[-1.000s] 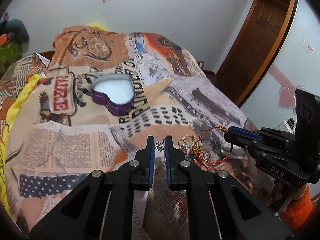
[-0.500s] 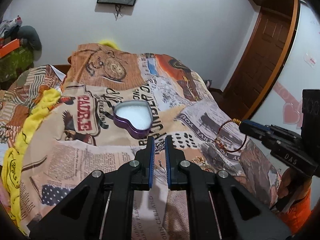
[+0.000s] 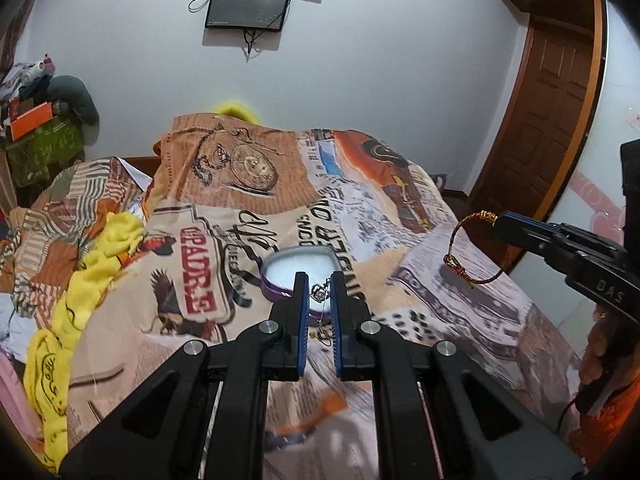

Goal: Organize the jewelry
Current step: 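Carry both held pieces over the purple heart tin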

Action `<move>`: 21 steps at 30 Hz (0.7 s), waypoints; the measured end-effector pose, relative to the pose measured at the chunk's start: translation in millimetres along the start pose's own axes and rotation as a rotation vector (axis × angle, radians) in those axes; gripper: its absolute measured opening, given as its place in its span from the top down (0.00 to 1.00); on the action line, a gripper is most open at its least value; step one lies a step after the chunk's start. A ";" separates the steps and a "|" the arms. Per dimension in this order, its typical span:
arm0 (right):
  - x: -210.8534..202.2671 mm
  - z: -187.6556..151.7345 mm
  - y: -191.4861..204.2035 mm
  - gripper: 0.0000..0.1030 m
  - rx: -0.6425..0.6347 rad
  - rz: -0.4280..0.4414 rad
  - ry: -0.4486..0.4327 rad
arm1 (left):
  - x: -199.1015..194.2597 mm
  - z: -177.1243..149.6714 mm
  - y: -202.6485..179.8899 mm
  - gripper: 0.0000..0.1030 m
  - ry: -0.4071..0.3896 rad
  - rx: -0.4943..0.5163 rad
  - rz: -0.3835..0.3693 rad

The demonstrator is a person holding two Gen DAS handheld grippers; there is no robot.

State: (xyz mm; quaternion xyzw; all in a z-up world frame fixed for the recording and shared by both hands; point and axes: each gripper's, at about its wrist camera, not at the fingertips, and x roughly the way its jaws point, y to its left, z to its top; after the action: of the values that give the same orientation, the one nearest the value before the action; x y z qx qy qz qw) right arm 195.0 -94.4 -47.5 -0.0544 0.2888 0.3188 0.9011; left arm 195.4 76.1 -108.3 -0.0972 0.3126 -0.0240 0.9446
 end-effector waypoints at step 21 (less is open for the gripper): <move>115.1 31.6 12.2 0.90 -0.004 0.196 0.188 | 87.1 27.5 37.2 0.92 0.075 -0.002 0.035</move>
State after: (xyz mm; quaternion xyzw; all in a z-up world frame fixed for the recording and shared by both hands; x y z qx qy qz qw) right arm 275.4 -13.4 -84.2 -0.0575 0.3752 0.3994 0.8345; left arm 281.2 107.9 -145.1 -0.0916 0.3496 -0.0106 0.9323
